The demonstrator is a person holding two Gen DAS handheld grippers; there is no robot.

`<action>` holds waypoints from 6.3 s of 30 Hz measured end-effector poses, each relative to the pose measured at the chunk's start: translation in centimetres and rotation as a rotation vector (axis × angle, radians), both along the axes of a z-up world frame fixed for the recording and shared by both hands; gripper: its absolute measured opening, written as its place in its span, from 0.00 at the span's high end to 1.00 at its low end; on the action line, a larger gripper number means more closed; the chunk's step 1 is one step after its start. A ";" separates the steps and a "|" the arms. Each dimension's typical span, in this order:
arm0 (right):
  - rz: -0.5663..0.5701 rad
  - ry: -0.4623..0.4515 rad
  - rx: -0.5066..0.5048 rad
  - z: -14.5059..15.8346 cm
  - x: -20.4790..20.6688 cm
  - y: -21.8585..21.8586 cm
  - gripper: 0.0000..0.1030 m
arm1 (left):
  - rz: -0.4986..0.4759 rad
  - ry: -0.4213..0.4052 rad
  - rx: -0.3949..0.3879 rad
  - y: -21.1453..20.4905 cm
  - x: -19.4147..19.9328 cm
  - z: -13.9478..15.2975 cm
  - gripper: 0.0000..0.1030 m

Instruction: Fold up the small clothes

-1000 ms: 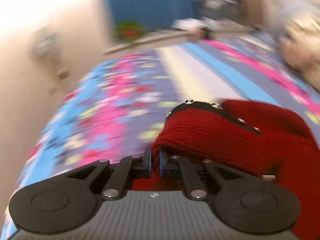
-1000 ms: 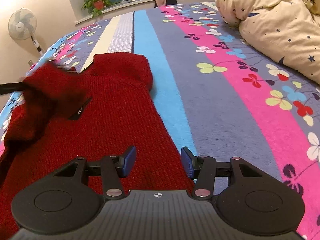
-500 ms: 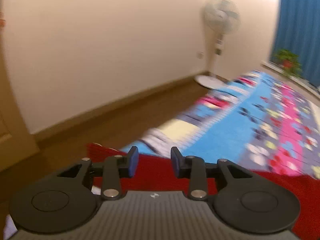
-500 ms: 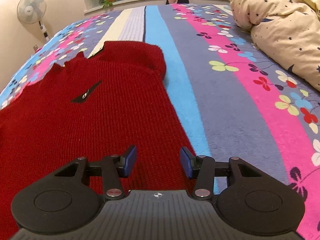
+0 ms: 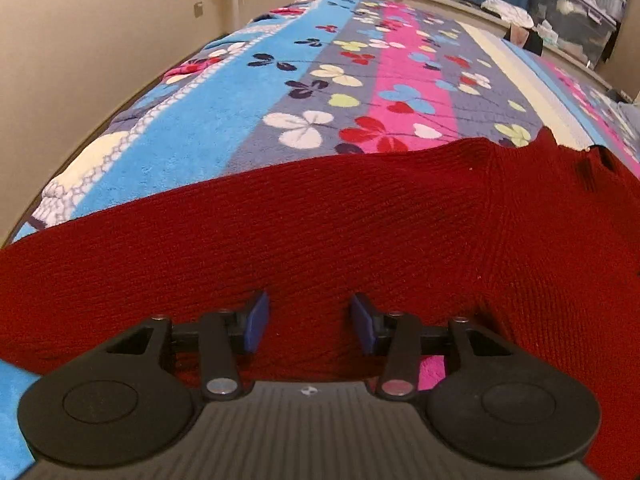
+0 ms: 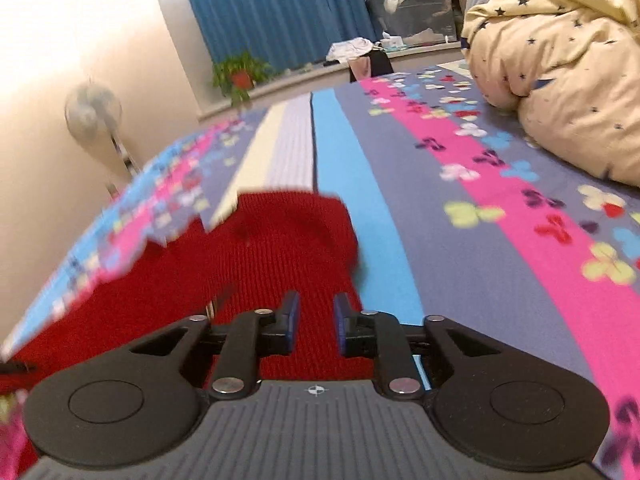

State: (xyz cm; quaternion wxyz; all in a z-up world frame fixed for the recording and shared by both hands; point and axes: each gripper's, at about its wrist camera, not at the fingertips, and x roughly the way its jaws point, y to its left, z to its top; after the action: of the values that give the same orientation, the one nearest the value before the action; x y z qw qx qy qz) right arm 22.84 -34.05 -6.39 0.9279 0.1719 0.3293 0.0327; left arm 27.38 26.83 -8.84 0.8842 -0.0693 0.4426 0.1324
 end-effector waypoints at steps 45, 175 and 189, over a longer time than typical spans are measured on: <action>0.393 0.010 -0.107 1.2 24.8 21.0 0.86 | -0.018 0.036 -0.005 -0.7 1.9 0.4 0.48; -0.060 0.026 -0.220 4.3 -21.9 0.3 0.49 | -0.122 -0.210 -0.104 -12.8 -24.5 7.9 0.27; -0.186 -0.118 -0.294 6.2 -20.4 -3.2 0.41 | -0.028 -0.310 -0.085 -2.6 -13.6 8.9 0.27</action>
State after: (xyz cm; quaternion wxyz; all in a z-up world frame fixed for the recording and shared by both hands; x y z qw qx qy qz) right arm 2.46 -37.30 -0.21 0.9598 0.0618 0.2580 -0.0918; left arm 13.82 24.20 0.08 0.9399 -0.1200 0.3072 0.0888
